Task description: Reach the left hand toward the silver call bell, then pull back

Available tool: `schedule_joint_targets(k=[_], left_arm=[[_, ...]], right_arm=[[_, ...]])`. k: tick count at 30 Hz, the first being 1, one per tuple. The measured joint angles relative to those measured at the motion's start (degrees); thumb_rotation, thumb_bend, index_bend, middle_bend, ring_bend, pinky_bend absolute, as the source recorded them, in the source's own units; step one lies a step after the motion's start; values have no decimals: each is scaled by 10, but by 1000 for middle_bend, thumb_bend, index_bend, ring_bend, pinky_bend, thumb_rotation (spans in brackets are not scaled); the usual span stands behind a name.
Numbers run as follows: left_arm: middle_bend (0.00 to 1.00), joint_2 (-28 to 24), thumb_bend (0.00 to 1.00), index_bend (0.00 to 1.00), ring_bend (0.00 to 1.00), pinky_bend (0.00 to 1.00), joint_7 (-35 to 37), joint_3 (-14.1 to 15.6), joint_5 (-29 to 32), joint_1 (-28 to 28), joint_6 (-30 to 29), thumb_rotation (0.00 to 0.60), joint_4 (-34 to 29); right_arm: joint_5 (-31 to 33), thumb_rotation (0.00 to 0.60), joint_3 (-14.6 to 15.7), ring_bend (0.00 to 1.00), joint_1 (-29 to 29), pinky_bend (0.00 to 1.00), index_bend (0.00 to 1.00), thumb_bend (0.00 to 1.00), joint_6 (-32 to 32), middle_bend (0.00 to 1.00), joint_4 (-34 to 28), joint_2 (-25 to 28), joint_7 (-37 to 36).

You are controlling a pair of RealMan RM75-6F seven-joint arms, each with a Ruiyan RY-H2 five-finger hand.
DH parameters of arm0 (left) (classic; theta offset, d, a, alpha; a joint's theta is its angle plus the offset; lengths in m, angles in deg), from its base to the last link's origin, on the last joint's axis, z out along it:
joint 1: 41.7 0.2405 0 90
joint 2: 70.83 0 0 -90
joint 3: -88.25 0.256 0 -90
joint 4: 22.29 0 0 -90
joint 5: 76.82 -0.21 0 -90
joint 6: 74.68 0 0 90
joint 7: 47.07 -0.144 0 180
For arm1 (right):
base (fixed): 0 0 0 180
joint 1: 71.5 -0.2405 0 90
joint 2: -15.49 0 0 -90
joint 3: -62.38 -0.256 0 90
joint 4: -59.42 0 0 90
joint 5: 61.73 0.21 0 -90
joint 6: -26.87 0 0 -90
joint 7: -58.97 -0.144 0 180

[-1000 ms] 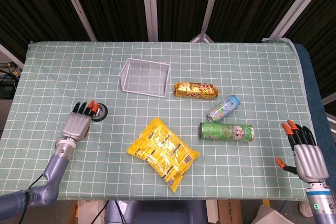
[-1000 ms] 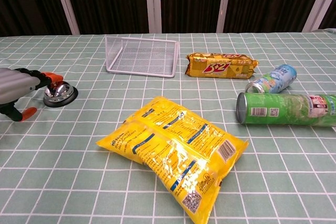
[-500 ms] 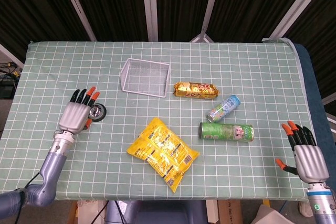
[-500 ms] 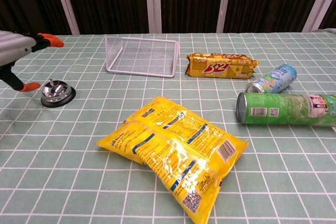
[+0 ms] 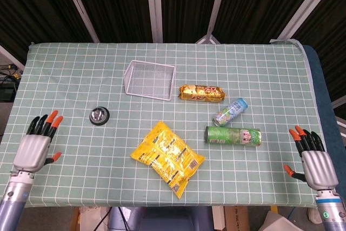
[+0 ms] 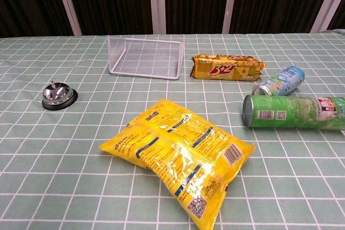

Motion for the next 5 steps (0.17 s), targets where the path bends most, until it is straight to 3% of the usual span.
schedule_joint_targets(k=[5], left_arm=[[0, -19, 222, 0, 0, 0, 37, 21, -35, 43, -45, 600, 12]], right_arm=[[2, 600, 0, 0, 0, 0, 0, 246, -2, 0, 0, 1, -1]])
